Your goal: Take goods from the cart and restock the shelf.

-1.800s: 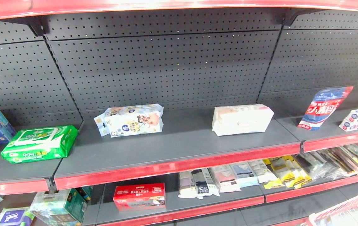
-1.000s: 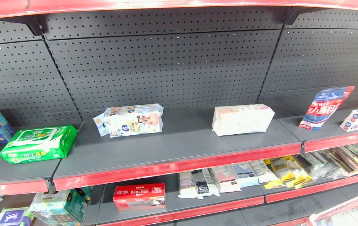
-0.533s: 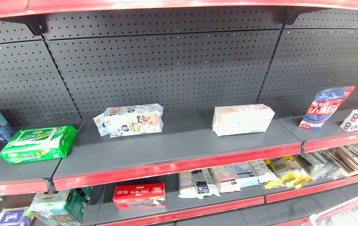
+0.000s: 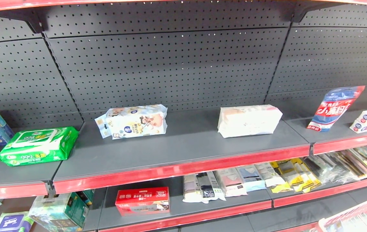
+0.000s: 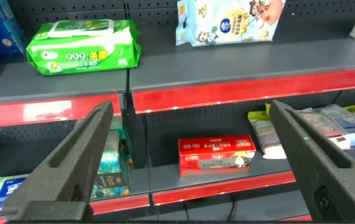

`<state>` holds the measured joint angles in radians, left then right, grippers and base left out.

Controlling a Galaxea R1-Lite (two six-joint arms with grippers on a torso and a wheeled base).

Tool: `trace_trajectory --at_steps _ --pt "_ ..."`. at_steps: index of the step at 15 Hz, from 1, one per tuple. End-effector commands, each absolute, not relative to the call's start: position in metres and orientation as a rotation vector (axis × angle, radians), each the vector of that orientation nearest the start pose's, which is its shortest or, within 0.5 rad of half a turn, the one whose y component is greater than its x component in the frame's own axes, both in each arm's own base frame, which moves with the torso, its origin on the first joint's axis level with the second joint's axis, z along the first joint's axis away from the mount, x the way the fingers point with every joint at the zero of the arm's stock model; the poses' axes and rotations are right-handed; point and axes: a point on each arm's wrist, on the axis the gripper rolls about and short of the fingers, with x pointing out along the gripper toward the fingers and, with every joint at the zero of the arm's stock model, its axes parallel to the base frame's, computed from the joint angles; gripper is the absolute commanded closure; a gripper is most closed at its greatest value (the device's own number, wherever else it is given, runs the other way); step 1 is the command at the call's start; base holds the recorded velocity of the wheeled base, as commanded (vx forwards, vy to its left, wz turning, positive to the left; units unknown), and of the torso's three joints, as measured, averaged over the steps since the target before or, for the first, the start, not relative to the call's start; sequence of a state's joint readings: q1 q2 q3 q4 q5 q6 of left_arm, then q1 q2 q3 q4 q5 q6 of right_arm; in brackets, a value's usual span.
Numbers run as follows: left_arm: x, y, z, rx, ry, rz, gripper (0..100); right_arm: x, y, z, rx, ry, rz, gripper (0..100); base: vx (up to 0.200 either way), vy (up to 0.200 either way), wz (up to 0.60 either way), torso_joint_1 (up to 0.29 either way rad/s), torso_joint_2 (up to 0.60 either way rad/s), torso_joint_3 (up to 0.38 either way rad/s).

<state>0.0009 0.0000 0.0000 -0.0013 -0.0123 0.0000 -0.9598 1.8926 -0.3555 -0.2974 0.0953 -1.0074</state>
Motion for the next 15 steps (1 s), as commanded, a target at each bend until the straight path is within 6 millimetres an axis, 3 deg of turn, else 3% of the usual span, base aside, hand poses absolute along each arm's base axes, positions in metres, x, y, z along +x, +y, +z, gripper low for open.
trace_trajectory --at_steps 1,15 --pt "-0.023 0.000 0.076 0.000 -0.002 -0.011 0 0.121 -0.171 0.016 -0.216 1.301 -0.126 0 0.000 0.000 0.00 -0.129 0.27 0.139" --pt "-0.023 0.000 0.076 0.000 -0.002 -0.011 0 0.124 -0.189 0.009 -0.294 1.319 -0.076 0 0.000 0.000 0.00 -0.153 0.34 0.180"
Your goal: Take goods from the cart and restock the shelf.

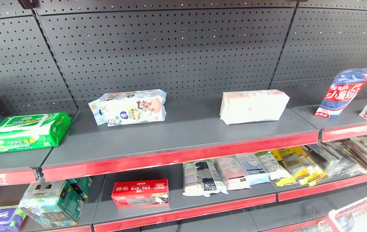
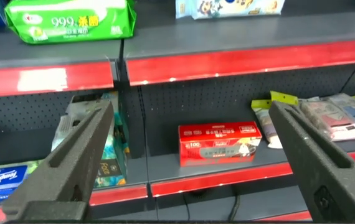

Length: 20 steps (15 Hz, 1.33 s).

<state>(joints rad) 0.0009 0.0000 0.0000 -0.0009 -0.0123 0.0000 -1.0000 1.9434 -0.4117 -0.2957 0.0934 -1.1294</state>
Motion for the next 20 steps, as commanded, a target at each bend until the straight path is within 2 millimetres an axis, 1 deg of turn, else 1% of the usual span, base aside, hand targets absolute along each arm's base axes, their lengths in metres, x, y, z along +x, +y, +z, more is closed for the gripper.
trace_trajectory --at_steps 1,9,12,15,17,20 --pt "-0.023 0.000 0.076 0.000 -0.002 -0.011 0 0.126 -0.192 0.010 -0.298 1.315 -0.080 0 0.000 0.000 0.00 -0.159 0.36 0.188" --pt "-0.023 0.000 0.076 0.000 -0.002 -0.011 0 0.129 -0.197 0.009 -0.315 1.309 -0.075 0 0.000 0.000 0.00 -0.179 0.40 0.224" --pt "-0.023 0.000 0.076 0.000 -0.002 -0.011 0 0.136 -0.207 0.007 -0.322 1.299 -0.086 0 0.000 0.000 0.00 -0.137 0.32 0.173" --pt "-0.023 0.000 0.076 0.000 -0.002 -0.011 0 0.139 -0.212 -0.003 -0.305 1.315 -0.066 0 0.000 0.000 0.00 -0.023 0.05 0.031" --pt "-0.023 0.000 0.076 0.000 -0.002 -0.011 0 0.142 -0.216 -0.013 -0.281 1.330 -0.048 0 0.000 0.000 0.00 0.000 0.00 0.000" --pt "-0.023 0.000 0.076 0.000 -0.002 -0.011 0 0.145 -0.221 -0.022 -0.267 1.328 -0.030 0 0.000 0.000 0.00 0.000 0.00 0.000"
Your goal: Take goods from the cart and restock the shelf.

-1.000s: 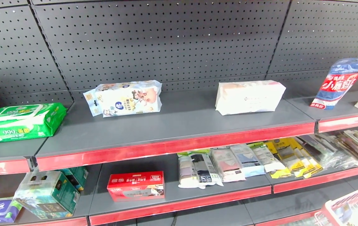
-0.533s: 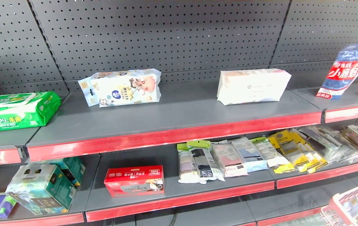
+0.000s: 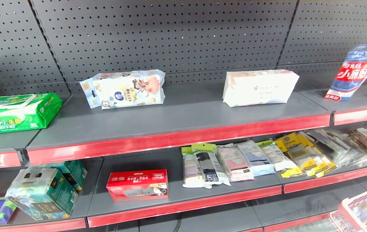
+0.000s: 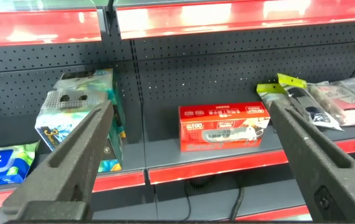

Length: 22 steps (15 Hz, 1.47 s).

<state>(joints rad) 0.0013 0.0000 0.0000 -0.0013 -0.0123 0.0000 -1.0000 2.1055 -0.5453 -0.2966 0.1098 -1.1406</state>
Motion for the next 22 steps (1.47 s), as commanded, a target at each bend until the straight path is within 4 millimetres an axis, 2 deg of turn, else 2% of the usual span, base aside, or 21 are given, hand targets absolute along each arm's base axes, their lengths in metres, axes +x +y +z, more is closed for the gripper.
trace_trajectory --at_steps 1,8,9,15,19,21,22 --pt "-0.023 0.000 0.076 0.000 -0.002 -0.011 0 0.147 -0.224 -0.024 -0.265 1.322 -0.026 0 0.000 0.000 0.00 0.000 0.00 0.000" --pt "-0.023 0.000 0.076 0.000 -0.002 -0.011 0 0.153 -0.233 -0.034 -0.296 1.308 0.022 0 0.000 0.000 0.00 0.000 0.00 0.000" --pt "-0.023 0.000 0.076 0.000 -0.002 -0.011 0 0.155 -0.234 -0.036 -0.335 1.293 0.065 100 0.000 0.000 0.00 0.000 0.00 0.000" --pt "-0.023 0.000 0.076 0.000 -0.002 -0.011 0 0.154 -0.233 -0.032 -0.312 1.288 0.049 100 0.000 0.000 0.00 0.000 0.00 0.000" --pt "-0.023 0.000 0.076 0.000 -0.002 -0.011 0 0.152 -0.229 0.025 -0.348 1.186 -0.142 100 0.000 0.000 0.00 0.000 0.00 0.000" --pt "-0.023 0.000 0.076 0.000 -0.002 -0.011 0 0.150 -0.227 0.047 -0.346 1.147 -0.232 100 0.000 0.000 0.00 0.000 0.00 0.000" --pt "-0.023 0.000 0.076 0.000 -0.002 -0.011 0 0.147 -0.223 0.066 -0.349 1.105 -0.304 100 0.000 0.000 0.00 0.000 0.00 0.000"
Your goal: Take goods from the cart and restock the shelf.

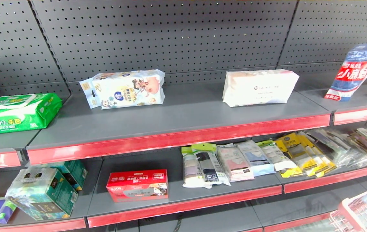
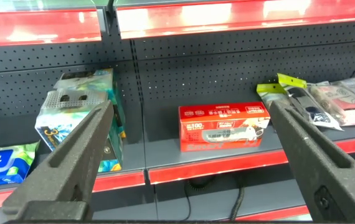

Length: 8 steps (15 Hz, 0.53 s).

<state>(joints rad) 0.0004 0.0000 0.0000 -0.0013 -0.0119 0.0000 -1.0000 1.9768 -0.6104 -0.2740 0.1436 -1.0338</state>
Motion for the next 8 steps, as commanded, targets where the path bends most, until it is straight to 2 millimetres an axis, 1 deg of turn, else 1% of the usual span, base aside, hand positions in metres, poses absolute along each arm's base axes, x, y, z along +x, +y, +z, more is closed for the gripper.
trace_trajectory --at_steps 1,3,4,5,6,7,8 --pt "-0.023 0.000 0.076 0.000 -0.002 -0.011 0 0.145 -0.220 0.077 -0.329 1.069 -0.354 100 0.000 0.000 0.00 0.000 0.00 0.000" --pt "-0.023 0.000 0.076 0.000 -0.002 -0.011 0 0.140 -0.212 0.103 -0.221 0.955 -0.498 100 0.000 0.000 0.00 0.000 0.00 0.000" --pt "-0.023 0.000 0.076 0.000 -0.002 -0.011 0 0.137 -0.208 0.112 -0.166 0.905 -0.554 100 0.000 0.000 0.00 0.000 0.00 0.000" --pt "-0.023 0.000 0.076 0.000 -0.002 -0.011 0 0.136 -0.194 0.125 -0.078 0.822 -0.607 100 0.000 0.000 0.00 0.000 0.00 0.000" --pt "-0.023 0.000 0.076 0.000 -0.002 -0.011 0 0.137 -0.193 0.126 -0.076 0.815 -0.606 100 0.000 0.000 0.00 0.000 0.00 0.000" --pt "-0.023 0.000 0.076 0.000 -0.002 -0.012 0 0.153 -0.149 0.145 -0.022 0.683 -0.541 100 0.000 0.000 0.00 0.000 0.00 0.000" --pt "-0.023 0.000 0.076 0.000 -0.002 -0.011 0 0.157 -0.124 0.153 -0.023 0.630 -0.483 100 0.000 0.000 0.00 0.000 0.00 0.000"
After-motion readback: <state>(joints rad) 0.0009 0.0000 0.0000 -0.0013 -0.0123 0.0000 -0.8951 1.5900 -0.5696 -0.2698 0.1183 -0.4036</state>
